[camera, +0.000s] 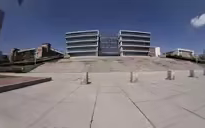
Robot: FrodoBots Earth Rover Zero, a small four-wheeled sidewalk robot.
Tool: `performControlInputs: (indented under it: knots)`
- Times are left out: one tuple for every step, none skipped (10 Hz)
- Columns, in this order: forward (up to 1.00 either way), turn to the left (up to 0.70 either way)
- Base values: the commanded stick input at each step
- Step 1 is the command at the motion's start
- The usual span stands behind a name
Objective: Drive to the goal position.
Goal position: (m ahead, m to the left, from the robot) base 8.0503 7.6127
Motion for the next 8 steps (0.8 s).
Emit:
performControlInputs:
  knots:
    - [0.70,0.01]
    - [0.70,0.01]
    - [0.70,0.01]
    - [0.70,0.01]
    - [0.70,0.01]
    - [0.70,0.01]
    - [0.70,0.01]
    - [0.70,0.01]
